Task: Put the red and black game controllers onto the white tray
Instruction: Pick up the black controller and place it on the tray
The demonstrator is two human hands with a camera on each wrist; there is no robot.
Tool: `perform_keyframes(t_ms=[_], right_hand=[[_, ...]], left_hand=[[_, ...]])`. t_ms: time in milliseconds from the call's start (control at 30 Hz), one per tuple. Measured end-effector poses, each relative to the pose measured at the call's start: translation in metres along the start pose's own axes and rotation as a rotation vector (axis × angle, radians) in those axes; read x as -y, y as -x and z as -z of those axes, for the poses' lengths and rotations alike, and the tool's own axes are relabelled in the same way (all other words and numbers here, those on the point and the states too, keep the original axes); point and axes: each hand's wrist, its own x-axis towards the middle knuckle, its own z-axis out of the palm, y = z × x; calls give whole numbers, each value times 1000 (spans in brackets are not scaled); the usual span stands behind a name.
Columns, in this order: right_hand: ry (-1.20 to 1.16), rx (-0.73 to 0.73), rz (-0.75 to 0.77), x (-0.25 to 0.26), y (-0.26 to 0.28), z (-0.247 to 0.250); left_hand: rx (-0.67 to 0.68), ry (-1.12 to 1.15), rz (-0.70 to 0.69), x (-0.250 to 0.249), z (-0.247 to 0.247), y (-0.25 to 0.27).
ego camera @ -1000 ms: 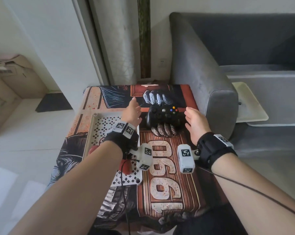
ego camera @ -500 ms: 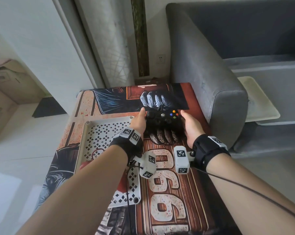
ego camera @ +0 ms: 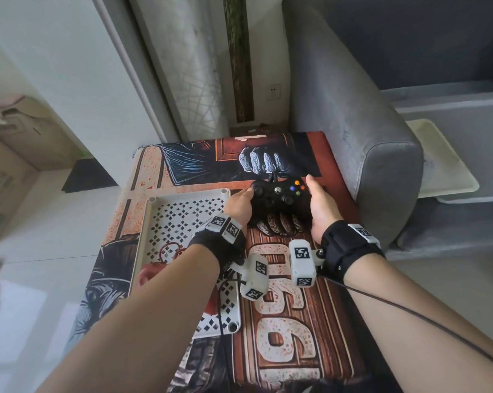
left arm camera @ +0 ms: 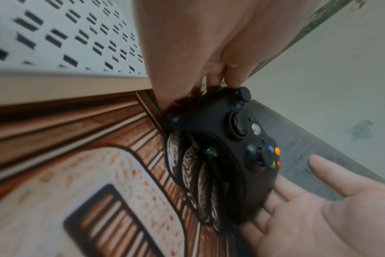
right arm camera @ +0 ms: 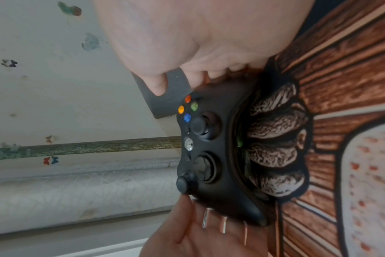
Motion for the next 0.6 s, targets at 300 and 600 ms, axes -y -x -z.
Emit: perform_keyframes(t_ms=[300,600], right_hand=[[-5,-2,3,20,36,-13],[83,87,15,26,81,-74]], left_hand=[[18,163,-26,-24,24,29],[-81,164,-70,-33,94,61]])
